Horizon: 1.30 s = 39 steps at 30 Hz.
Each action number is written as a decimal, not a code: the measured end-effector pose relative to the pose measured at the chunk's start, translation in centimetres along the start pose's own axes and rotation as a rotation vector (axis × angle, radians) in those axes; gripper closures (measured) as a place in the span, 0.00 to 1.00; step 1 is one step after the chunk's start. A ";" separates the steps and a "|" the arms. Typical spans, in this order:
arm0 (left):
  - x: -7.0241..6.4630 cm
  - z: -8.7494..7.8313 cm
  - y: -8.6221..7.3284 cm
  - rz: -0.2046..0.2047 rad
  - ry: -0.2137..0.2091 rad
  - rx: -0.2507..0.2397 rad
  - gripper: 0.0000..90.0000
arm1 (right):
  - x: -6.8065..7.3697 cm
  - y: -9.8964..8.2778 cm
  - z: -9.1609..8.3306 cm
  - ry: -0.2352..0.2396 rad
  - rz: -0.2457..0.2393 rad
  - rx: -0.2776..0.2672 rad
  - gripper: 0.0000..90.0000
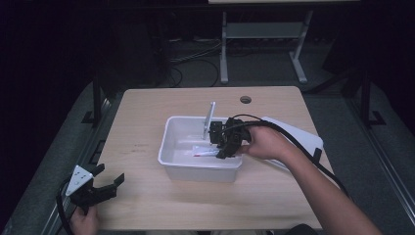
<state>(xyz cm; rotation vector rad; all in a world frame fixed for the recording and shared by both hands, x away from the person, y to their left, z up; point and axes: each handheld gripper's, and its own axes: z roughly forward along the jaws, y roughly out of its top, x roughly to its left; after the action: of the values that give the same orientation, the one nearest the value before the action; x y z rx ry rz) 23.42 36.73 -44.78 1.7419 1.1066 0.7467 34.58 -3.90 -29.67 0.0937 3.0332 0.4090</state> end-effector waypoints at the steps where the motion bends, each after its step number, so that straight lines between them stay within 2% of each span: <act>1: 0.0 0.0 0.0 0.001 -0.001 0.000 0.17 | 0.0 0.1 0.1 0.001 0.007 0.002 0.77; 39: 0.1 -0.1 0.0 0.004 -0.004 -0.001 0.17 | -0.4 1.2 3.6 0.013 0.003 0.062 0.77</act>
<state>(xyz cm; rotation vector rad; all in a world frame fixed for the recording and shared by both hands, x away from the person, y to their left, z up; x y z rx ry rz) 23.37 36.83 -44.71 1.7443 1.1002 0.7454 35.36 -1.77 -32.82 0.1000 3.0591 0.3175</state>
